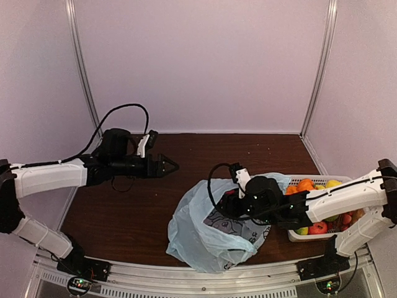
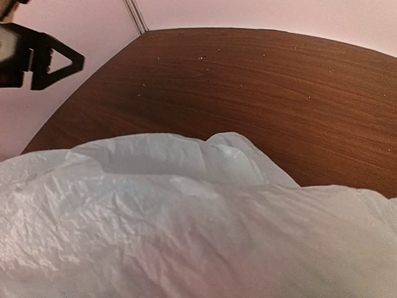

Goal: Untie the knot of the plastic bag and take out the fruit
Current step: Place the fake fruit in the takeout bag.

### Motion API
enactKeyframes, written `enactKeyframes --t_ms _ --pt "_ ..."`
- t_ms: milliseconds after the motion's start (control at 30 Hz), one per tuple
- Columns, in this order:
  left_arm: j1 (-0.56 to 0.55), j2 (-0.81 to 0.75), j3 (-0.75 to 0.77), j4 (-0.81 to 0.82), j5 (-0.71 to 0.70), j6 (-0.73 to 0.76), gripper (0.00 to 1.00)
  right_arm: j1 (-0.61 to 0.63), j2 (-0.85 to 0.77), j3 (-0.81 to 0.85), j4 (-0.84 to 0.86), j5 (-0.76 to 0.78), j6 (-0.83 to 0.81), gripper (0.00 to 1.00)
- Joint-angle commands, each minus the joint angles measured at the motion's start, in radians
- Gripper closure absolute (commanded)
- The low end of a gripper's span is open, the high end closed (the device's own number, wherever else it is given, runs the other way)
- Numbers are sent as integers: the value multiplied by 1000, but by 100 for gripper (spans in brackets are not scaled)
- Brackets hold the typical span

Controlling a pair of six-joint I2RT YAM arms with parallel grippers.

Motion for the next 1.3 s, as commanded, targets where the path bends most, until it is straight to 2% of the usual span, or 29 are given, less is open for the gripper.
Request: enactKeyframes --t_ms 0,133,300,367,500,633,933,1267 --pt "-98 -134 -40 -30 10 9 2 -8 94 44 15 31 60 57" --pt "-201 -168 -28 -55 -49 -24 2 -8 156 56 31 18 83 57" --pt "-300 -100 112 -217 -211 33 2 -6 210 75 28 1 85 56" --pt "-316 -70 133 -231 -237 39 2 -5 223 84 20 -4 80 56" --pt "-347 -20 142 -183 -214 28 3 -3 228 91 -5 6 78 55" --pt "-374 30 150 -210 -240 26 3 -4 207 75 9 6 92 53" --pt "-373 -94 14 -44 -195 -1 3 -29 159 -1 140 -155 149 51" --pt "-374 -96 -45 -42 -164 -31 3 -82 102 -24 141 -228 162 50"
